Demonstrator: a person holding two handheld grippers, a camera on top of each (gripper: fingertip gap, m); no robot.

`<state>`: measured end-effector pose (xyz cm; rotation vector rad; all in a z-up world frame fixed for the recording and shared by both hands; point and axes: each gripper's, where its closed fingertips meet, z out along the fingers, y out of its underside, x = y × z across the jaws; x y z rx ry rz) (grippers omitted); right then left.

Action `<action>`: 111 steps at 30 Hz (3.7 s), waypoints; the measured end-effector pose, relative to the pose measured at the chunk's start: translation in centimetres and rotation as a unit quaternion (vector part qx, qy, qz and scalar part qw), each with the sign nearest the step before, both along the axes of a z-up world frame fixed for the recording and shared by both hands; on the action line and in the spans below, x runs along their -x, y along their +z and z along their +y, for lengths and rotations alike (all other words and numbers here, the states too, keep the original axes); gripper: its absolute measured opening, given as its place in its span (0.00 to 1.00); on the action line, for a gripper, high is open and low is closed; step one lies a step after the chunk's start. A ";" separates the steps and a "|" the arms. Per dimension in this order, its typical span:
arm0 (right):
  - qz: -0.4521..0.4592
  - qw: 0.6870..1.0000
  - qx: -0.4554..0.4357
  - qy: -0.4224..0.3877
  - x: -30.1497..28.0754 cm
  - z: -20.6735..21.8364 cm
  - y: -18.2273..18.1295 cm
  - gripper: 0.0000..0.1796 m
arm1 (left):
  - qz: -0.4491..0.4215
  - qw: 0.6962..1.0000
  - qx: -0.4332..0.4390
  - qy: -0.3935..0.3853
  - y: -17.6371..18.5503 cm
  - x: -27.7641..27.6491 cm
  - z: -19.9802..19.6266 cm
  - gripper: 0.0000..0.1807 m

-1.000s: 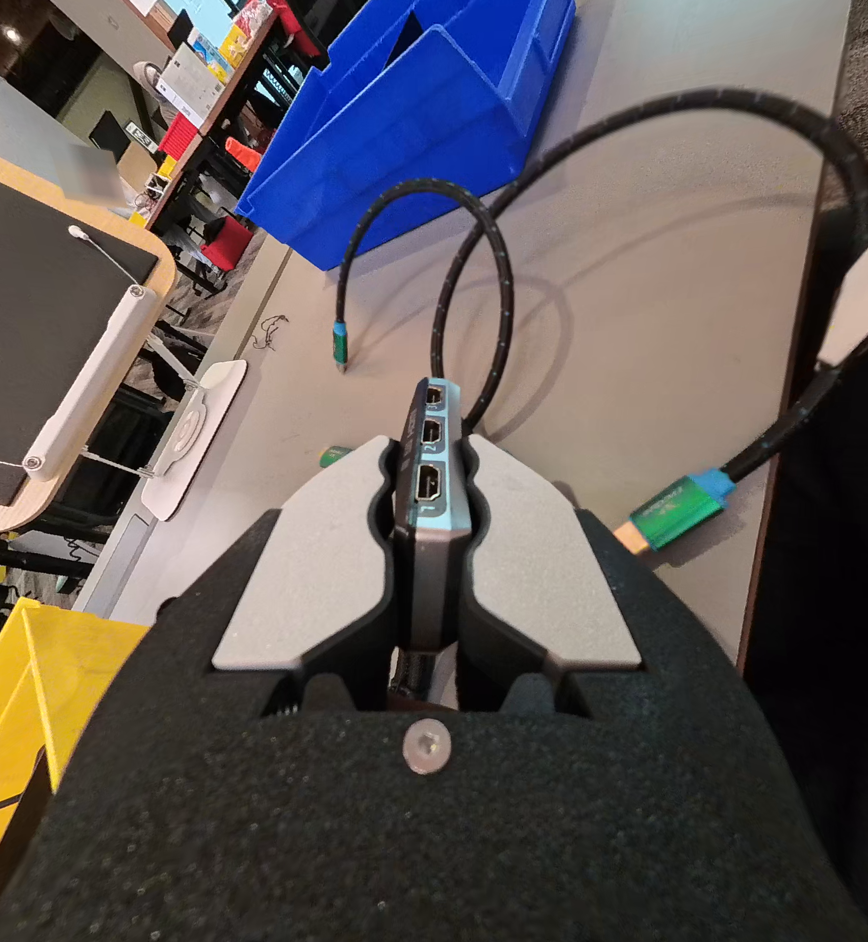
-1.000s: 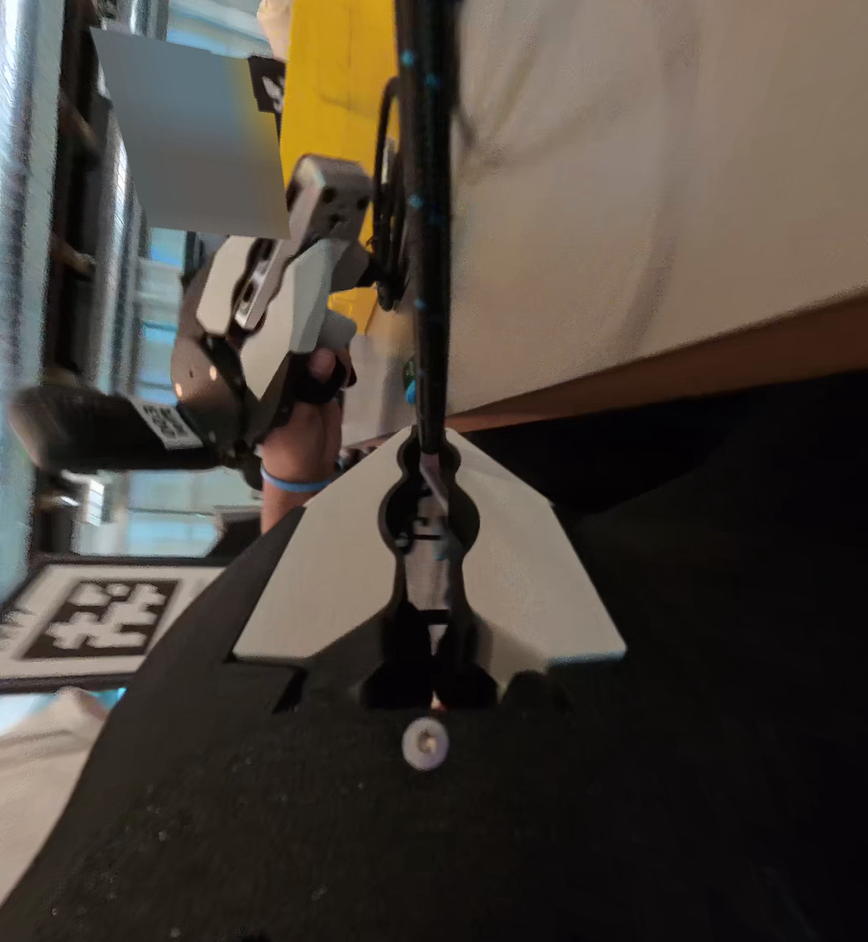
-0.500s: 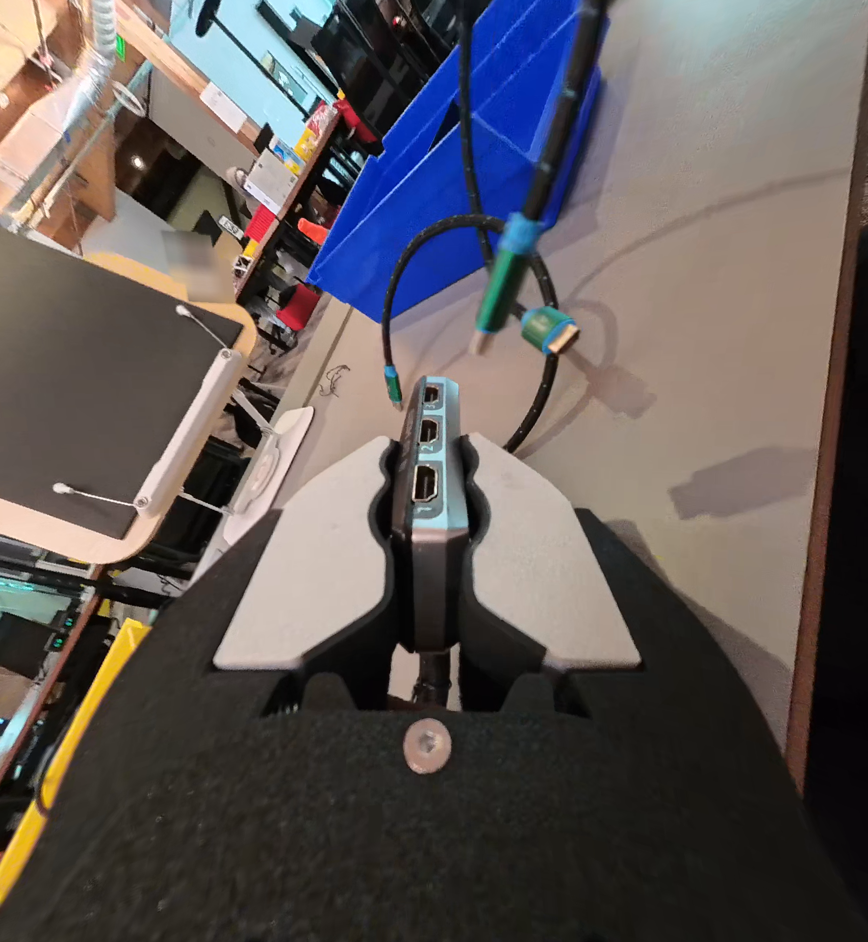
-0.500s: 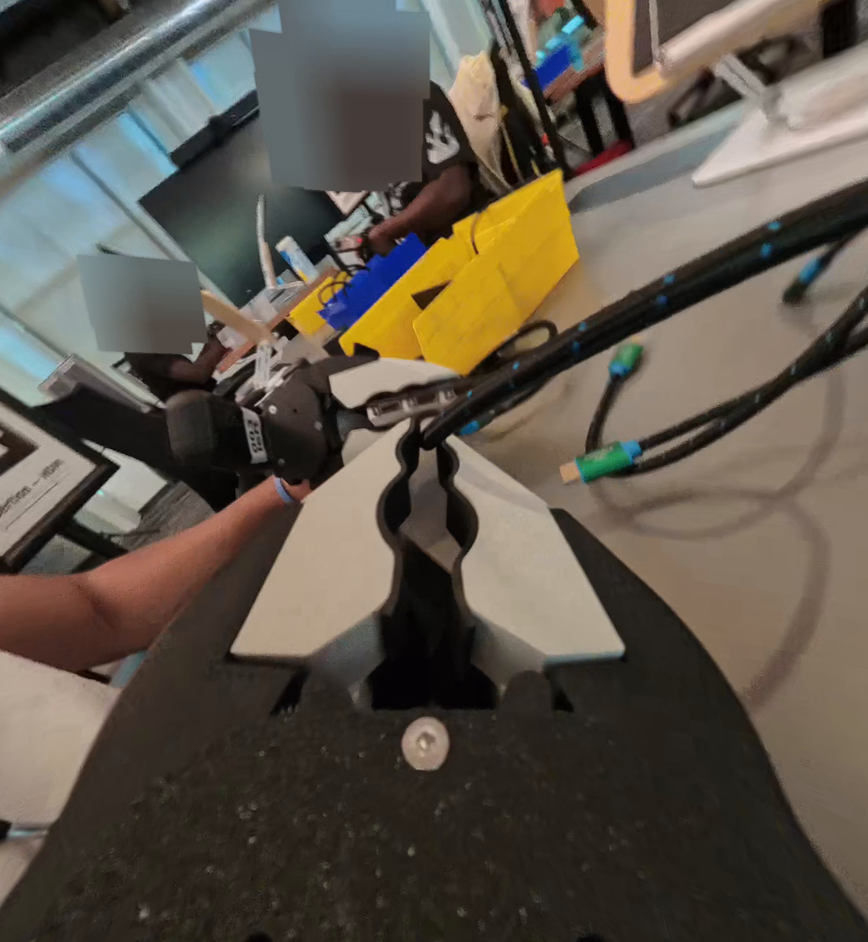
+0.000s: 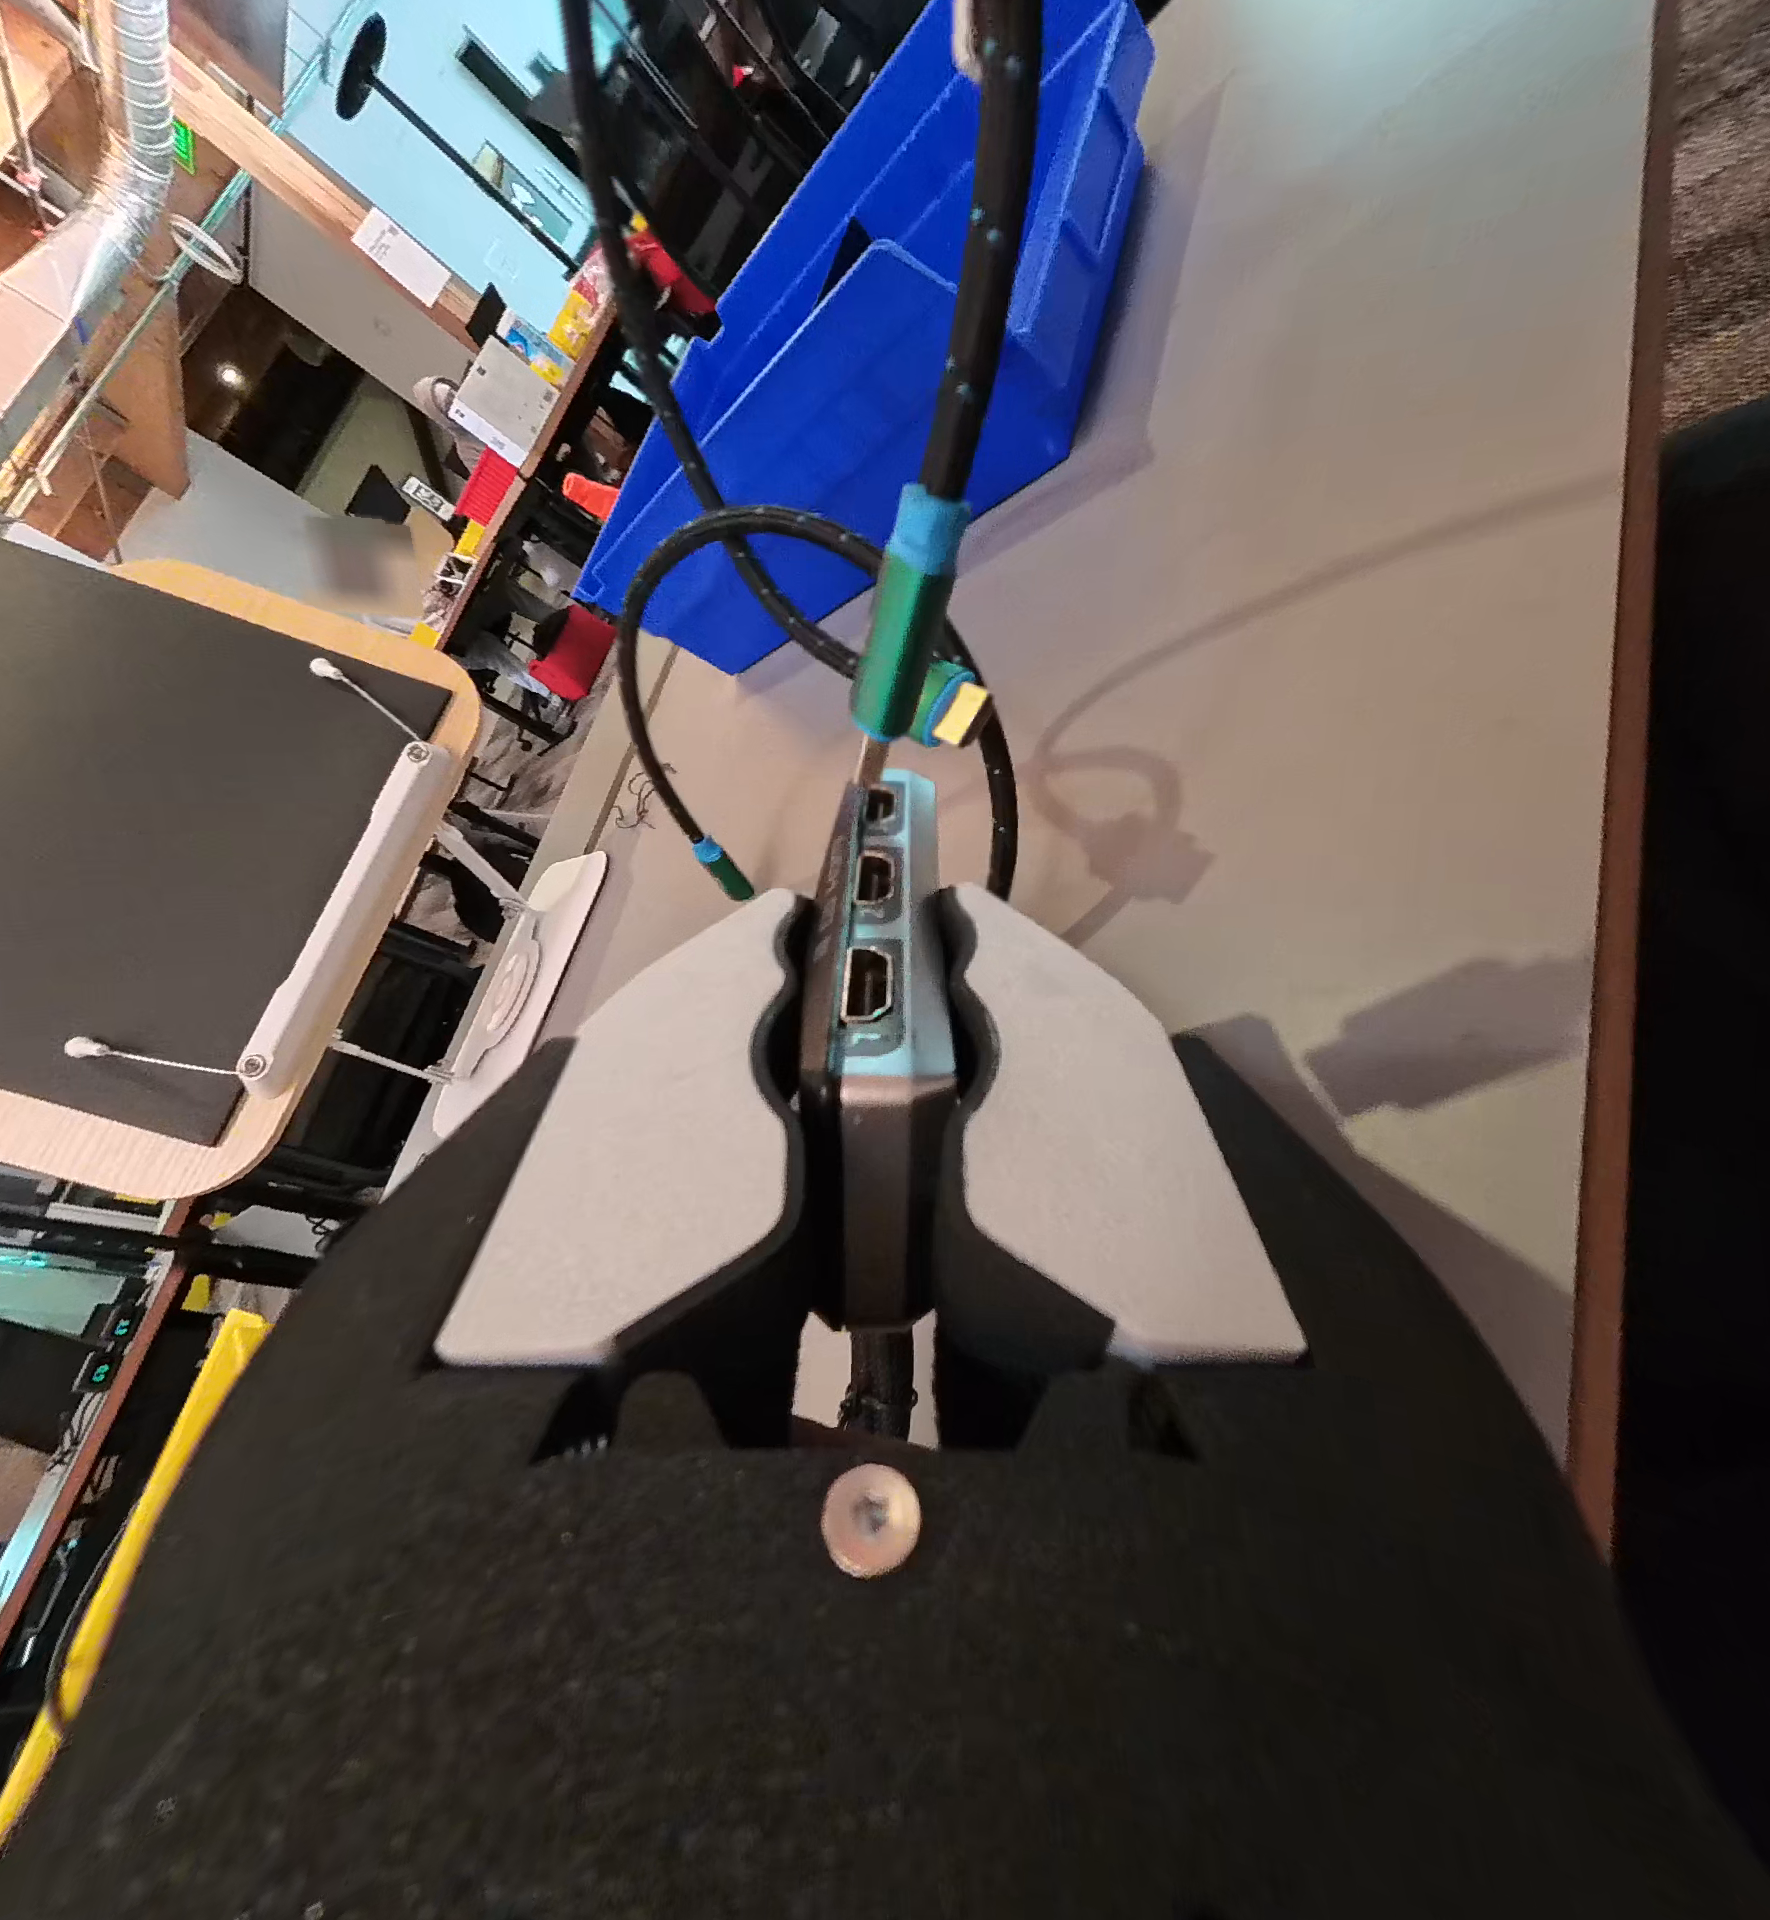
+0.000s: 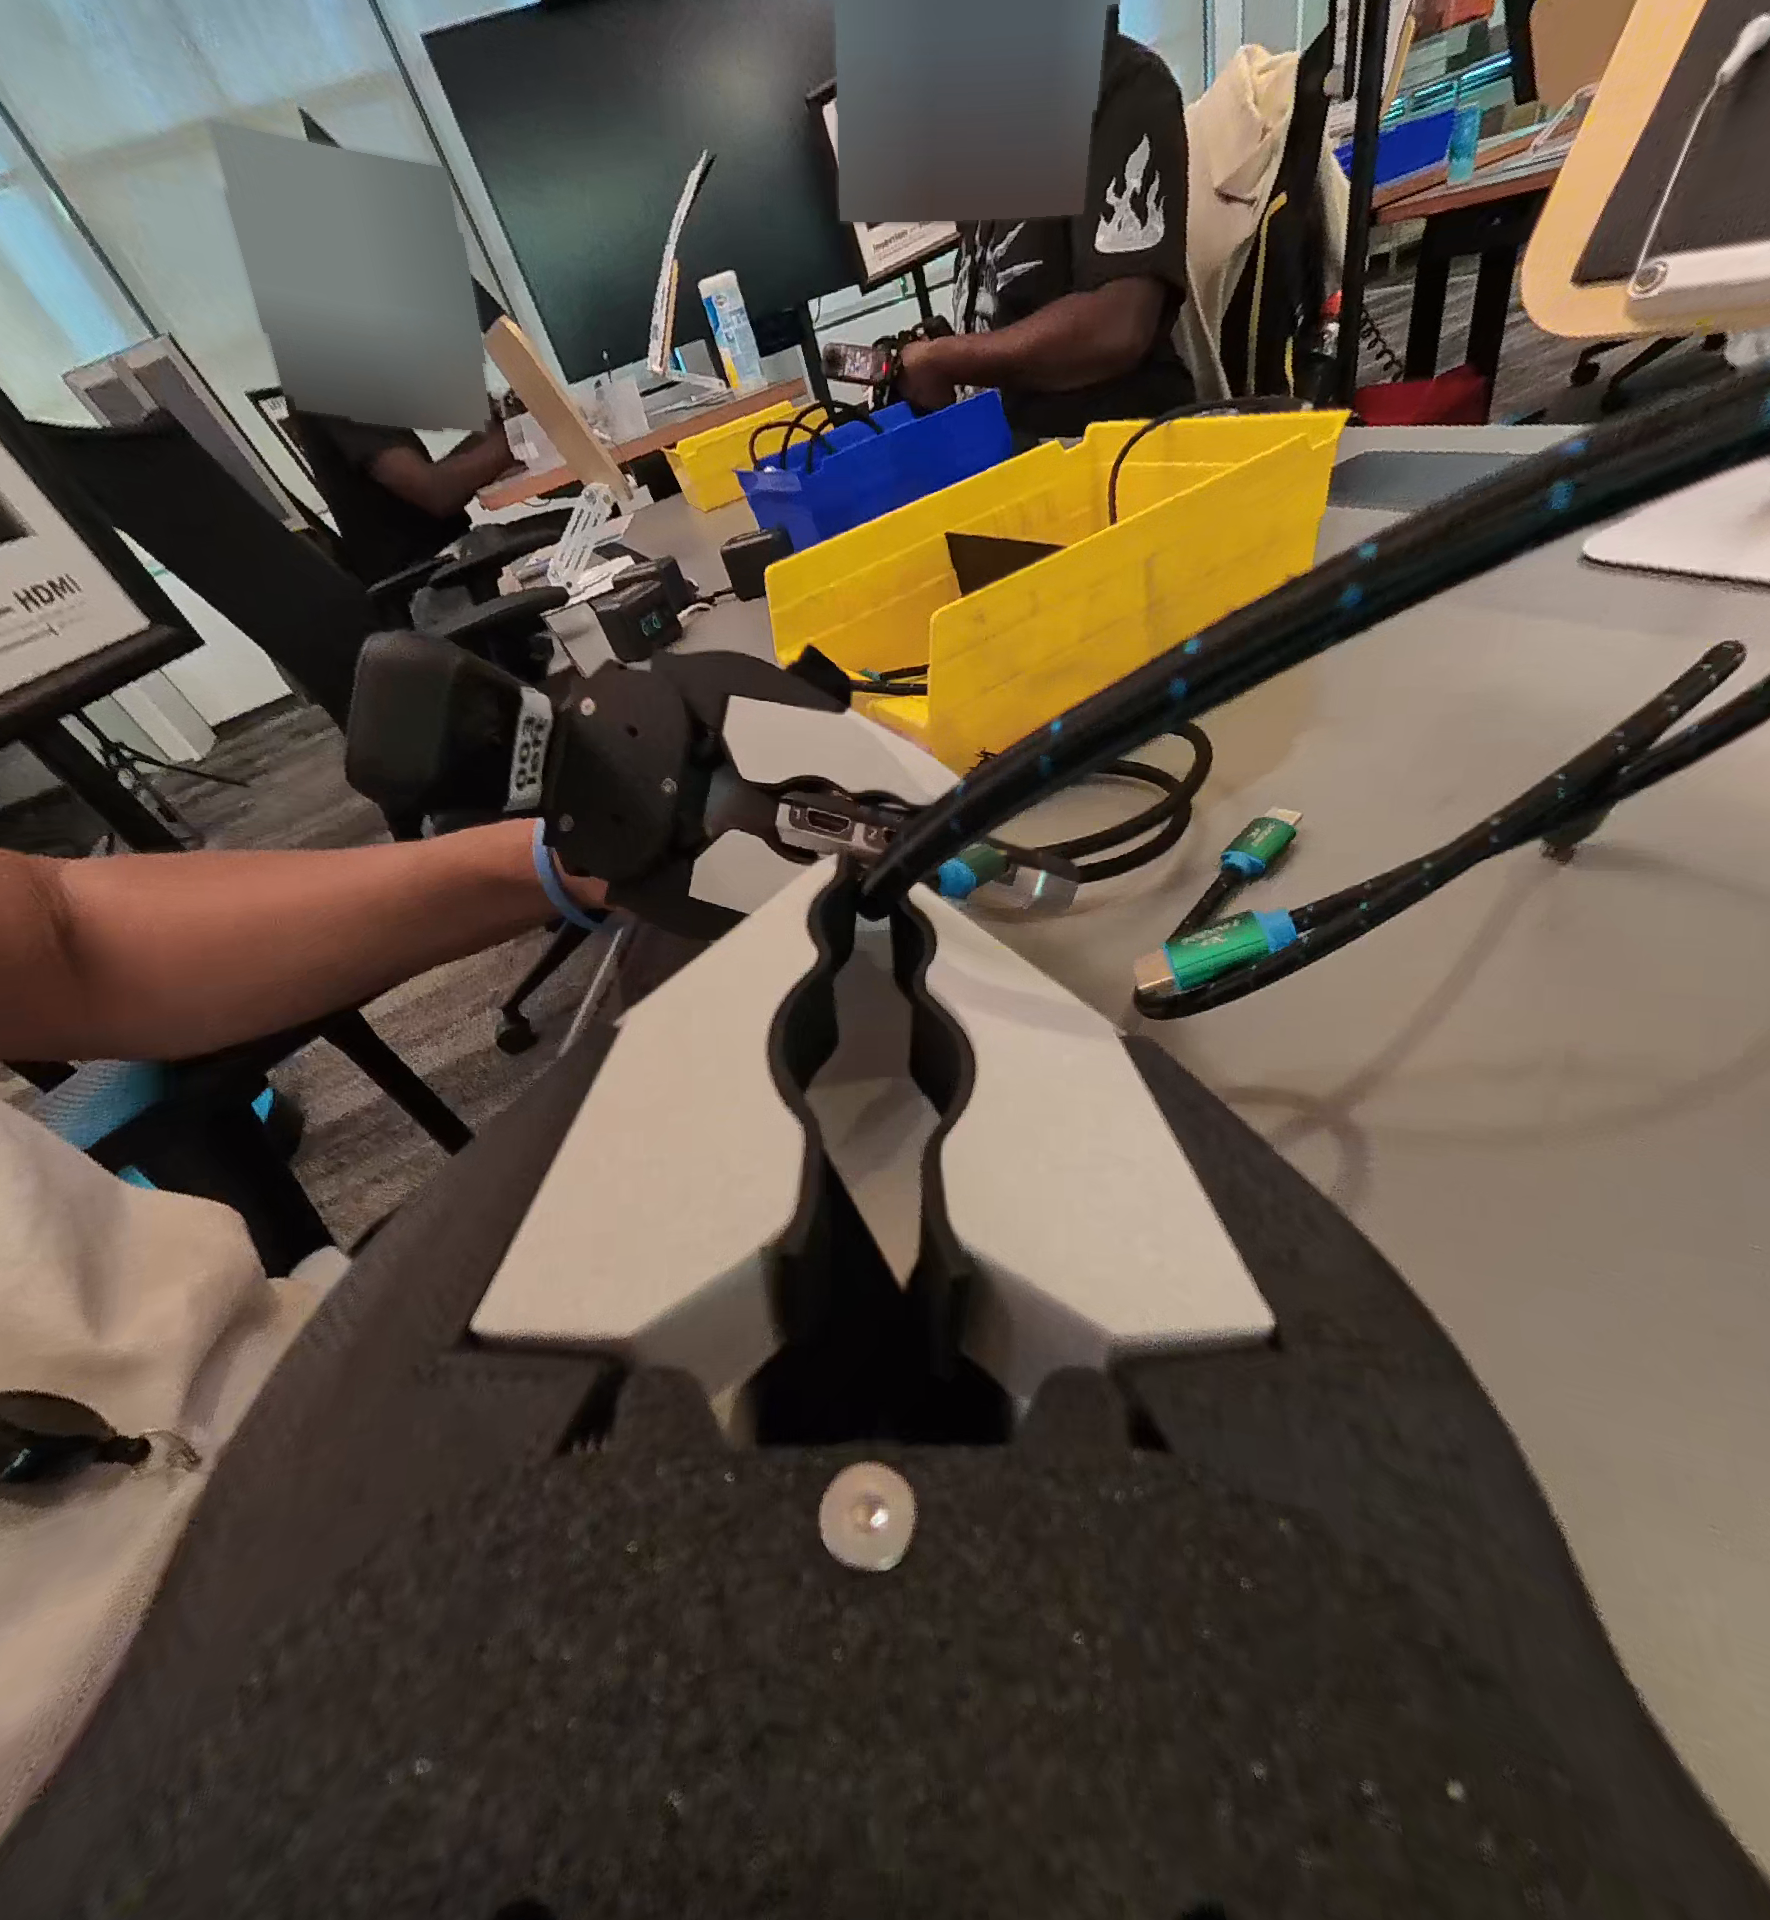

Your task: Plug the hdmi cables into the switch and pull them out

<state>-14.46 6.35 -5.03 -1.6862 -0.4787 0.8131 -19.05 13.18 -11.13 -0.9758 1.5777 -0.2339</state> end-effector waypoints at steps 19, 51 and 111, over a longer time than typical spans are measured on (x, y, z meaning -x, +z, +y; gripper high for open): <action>0.026 0.998 0.065 0.008 -0.1 0.8 -0.8 0.04 | 0.034 0.999 -0.037 -0.001 -0.9 -0.4 -0.4 0.12; -0.069 0.987 0.061 -0.132 2.1 4.4 -4.6 0.11 | 0.022 0.999 -0.013 0.018 0.0 -1.1 -0.9 0.12; -0.089 0.930 0.220 -0.281 -10.6 1.8 -10.4 0.12 | -0.053 0.984 0.070 0.152 0.8 0.4 5.0 0.12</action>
